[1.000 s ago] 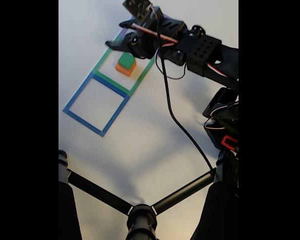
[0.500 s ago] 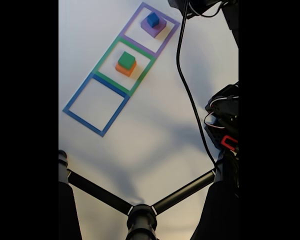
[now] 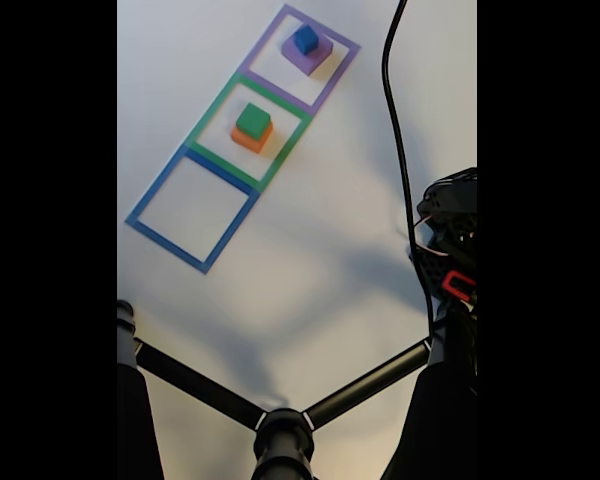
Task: Tower of hanoi
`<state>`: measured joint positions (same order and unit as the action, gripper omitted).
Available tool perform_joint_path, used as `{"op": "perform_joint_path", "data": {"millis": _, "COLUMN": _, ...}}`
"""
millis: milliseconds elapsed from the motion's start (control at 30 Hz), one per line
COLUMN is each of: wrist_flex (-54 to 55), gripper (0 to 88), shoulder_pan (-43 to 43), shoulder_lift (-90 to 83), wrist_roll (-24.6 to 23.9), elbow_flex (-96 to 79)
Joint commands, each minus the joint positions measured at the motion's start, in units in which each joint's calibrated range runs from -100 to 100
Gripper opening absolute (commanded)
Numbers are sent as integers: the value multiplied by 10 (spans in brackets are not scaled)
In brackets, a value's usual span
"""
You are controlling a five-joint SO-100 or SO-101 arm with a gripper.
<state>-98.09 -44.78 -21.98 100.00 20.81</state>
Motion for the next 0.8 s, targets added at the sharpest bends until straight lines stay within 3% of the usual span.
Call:
{"op": "perform_joint_path", "data": {"millis": 0, "wrist_flex": 86, "gripper": 39, "shoulder_pan": -23, "shoulder_lift": -41, "wrist_roll": 0, "elbow_flex": -87}}
{"op": "perform_joint_path", "data": {"millis": 67, "wrist_flex": 140, "gripper": 19, "shoulder_pan": -35, "shoulder_lift": -64, "wrist_roll": 0, "elbow_flex": -158}}
{"op": "perform_joint_path", "data": {"millis": 133, "wrist_flex": 206, "gripper": 124, "shoulder_pan": -38, "shoulder_lift": -83, "wrist_roll": 0, "elbow_flex": -229}}
{"op": "perform_joint_path", "data": {"millis": 300, "wrist_flex": 346, "gripper": 168, "shoulder_pan": -31, "shoulder_lift": -103, "wrist_roll": 0, "elbow_flex": -365}}
{"op": "perform_joint_path", "data": {"millis": 467, "wrist_flex": 558, "gripper": 331, "shoulder_pan": -18, "shoulder_lift": -121, "wrist_roll": 0, "elbow_flex": -538}}
{"op": "perform_joint_path", "data": {"millis": 767, "wrist_flex": 853, "gripper": 334, "shoulder_pan": 20, "shoulder_lift": -83, "wrist_roll": 0, "elbow_flex": -719}}
